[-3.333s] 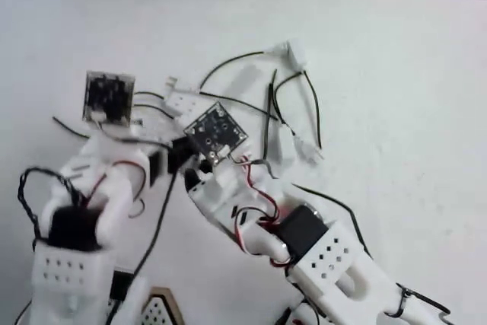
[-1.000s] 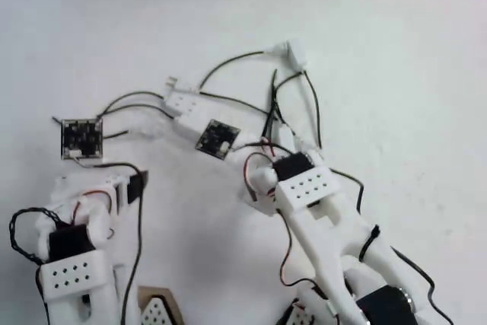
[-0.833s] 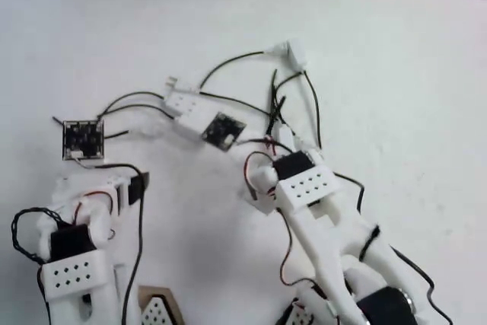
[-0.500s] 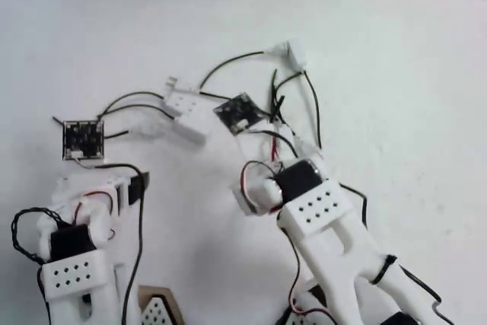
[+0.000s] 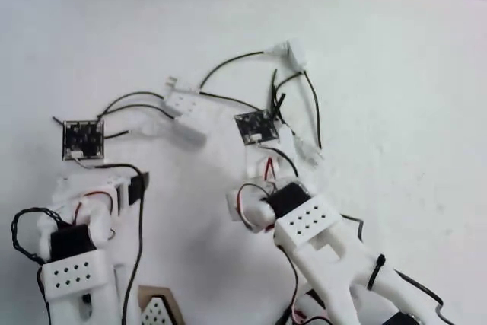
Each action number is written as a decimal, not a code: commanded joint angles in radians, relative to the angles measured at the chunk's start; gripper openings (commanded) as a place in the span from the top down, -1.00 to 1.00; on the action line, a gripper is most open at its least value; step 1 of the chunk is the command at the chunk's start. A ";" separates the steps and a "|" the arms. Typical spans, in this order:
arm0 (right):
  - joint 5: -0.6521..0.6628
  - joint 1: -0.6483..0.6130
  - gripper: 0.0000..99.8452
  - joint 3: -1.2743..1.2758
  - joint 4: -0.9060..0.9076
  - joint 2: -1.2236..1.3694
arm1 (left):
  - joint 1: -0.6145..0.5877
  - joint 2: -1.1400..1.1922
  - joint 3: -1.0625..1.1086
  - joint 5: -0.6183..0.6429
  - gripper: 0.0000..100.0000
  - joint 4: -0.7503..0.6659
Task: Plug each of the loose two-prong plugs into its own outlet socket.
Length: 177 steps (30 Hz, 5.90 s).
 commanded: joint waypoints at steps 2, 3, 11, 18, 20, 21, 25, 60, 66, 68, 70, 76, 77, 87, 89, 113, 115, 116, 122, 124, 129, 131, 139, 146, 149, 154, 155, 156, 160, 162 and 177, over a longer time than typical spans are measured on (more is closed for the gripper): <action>-0.011 0.001 0.60 -0.005 -0.038 0.001 | -0.008 -0.013 -0.003 -0.008 0.26 -0.020; -0.011 0.001 0.60 -0.006 -0.041 0.022 | -0.008 -0.013 -0.003 -0.008 0.26 -0.020; -0.049 0.094 0.38 -0.089 -0.094 0.292 | -0.008 -0.013 -0.002 -0.008 0.26 -0.020; -0.057 0.105 0.38 -0.157 -0.102 0.404 | -0.008 -0.013 -0.002 -0.008 0.26 -0.020; -0.089 0.096 0.38 -0.176 -0.102 0.406 | -0.008 -0.013 -0.002 -0.008 0.26 -0.020; -0.098 0.082 0.38 -0.184 -0.099 0.404 | -0.008 -0.013 -0.002 -0.008 0.26 -0.020; -0.140 0.007 0.38 -0.196 -0.107 0.412 | -0.008 -0.013 -0.002 -0.008 0.26 -0.020; -0.109 0.104 0.96 -0.138 -0.222 0.334 | -0.010 -0.013 0.000 -0.008 0.26 -0.020; 0.044 0.105 0.97 -0.146 -0.105 0.082 | -0.008 -0.013 0.008 -0.009 0.26 -0.021; 0.100 0.107 0.97 -0.146 -0.087 0.007 | -0.005 -0.013 0.009 -0.009 0.26 -0.021; 0.147 0.133 0.97 -0.146 -0.084 -0.048 | -0.005 -0.013 0.009 -0.009 0.26 -0.021; 0.238 0.263 0.97 -0.244 -0.087 -0.085 | -0.005 -0.013 0.009 -0.009 0.26 -0.021; 0.253 0.280 0.97 -0.267 -0.090 -0.084 | -0.005 -0.013 0.009 -0.009 0.26 -0.021; 0.325 0.407 0.97 -0.405 -0.298 0.171 | -0.005 -0.013 0.011 -0.009 0.26 -0.034; 0.325 0.432 0.97 -0.448 -0.352 0.266 | -0.005 -0.013 0.011 -0.009 0.26 -0.034; 0.318 0.647 0.68 -1.073 -0.355 1.058 | -0.005 -0.013 0.011 -0.009 0.26 -0.034; 0.318 0.641 0.58 -1.108 -0.231 1.030 | -0.005 -0.013 0.011 -0.009 0.26 -0.034; 0.318 0.638 0.58 -1.123 -0.173 1.007 | -0.005 -0.013 0.011 -0.009 0.26 -0.034; 0.325 0.593 0.58 -1.135 0.096 0.820 | -0.005 -0.013 0.011 -0.009 0.26 -0.034; 0.330 0.572 0.58 -1.135 0.176 0.768 | -0.005 -0.013 0.011 -0.009 0.26 -0.034; 0.410 0.490 0.58 -1.135 0.401 0.684 | -0.005 -0.013 0.011 -0.009 0.26 -0.034; 0.410 0.455 0.58 -1.135 0.484 0.682 | -0.005 -0.013 0.011 -0.009 0.26 -0.034; 0.382 0.414 0.58 -1.131 0.513 0.860 | -0.005 -0.013 0.011 -0.009 0.26 -0.034; 0.338 0.377 0.58 -1.134 0.493 1.018 | -0.005 -0.013 0.011 -0.009 0.26 -0.034; 0.338 0.366 0.58 -1.134 0.493 1.050 | -0.005 -0.013 0.011 -0.009 0.26 -0.034; 0.338 0.367 0.64 -1.135 0.492 1.070 | -0.005 -0.013 0.011 -0.009 0.26 -0.034; 0.338 0.367 0.69 -1.135 0.492 1.070 | -0.005 -0.013 0.011 -0.009 0.26 -0.034; 0.338 0.367 0.74 -1.135 0.487 1.070 | -0.005 -0.013 0.011 -0.009 0.26 -0.034; 0.338 0.366 0.88 -1.135 0.449 1.072 | -0.005 -0.013 0.011 -0.009 0.26 -0.034; 0.338 0.360 0.96 -1.134 0.453 1.066 | -0.005 -0.013 0.011 -0.009 0.26 -0.034; 0.265 0.197 0.96 -1.131 0.630 0.920 | -0.005 -0.015 0.017 -0.009 0.26 -0.035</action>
